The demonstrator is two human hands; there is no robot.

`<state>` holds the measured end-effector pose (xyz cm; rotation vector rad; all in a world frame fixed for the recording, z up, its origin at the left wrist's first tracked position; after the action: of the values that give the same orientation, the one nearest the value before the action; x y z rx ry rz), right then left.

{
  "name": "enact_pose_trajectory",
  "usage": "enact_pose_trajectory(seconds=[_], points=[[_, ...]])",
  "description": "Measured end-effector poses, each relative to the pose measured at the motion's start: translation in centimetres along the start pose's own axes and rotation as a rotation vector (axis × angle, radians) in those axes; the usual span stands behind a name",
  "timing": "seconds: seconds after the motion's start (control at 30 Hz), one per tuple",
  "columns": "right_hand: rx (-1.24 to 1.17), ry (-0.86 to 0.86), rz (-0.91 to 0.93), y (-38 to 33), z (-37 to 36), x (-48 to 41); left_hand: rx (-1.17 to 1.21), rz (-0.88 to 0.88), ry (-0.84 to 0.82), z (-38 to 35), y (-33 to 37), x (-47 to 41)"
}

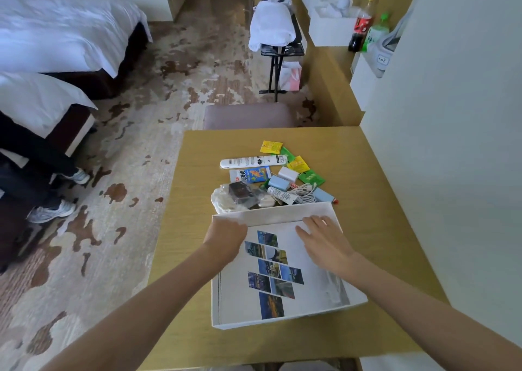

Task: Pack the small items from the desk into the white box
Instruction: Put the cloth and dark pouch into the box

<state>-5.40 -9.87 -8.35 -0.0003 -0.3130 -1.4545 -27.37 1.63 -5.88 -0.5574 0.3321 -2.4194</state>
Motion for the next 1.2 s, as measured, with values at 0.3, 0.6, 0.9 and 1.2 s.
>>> enact_pose_trajectory(seconds=[0.3,0.6,0.9,1.2], points=[[-0.146,-0.27,0.01,0.0,-1.7,-0.1,0.238,-0.001,-0.335,-2.7,5.0,-1.2],[-0.786,0.134,0.071,4.1,5.7,-5.0,0.806,0.217,0.2,3.1,-1.4,-0.4],[-0.856,-0.162,-0.076,2.8,3.6,-15.4,1.217,0.628,-0.156,-2.2,-7.5,-5.1],[-0.848,-0.187,-0.166,-2.4,2.2,-23.3,1.585,0.805,-0.456,-9.1,-8.5,-10.8]])
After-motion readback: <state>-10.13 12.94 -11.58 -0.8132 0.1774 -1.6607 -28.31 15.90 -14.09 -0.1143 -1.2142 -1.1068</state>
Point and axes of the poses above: each hand's wrist, its own x-axis away from the middle knuckle, its own z-axis out of the back of the hand, y = z × x, the point moved 1 cm from there along -x, towards the middle knuckle, and after that the axes turned 3 degrees about -x, right-handed, at the moved point
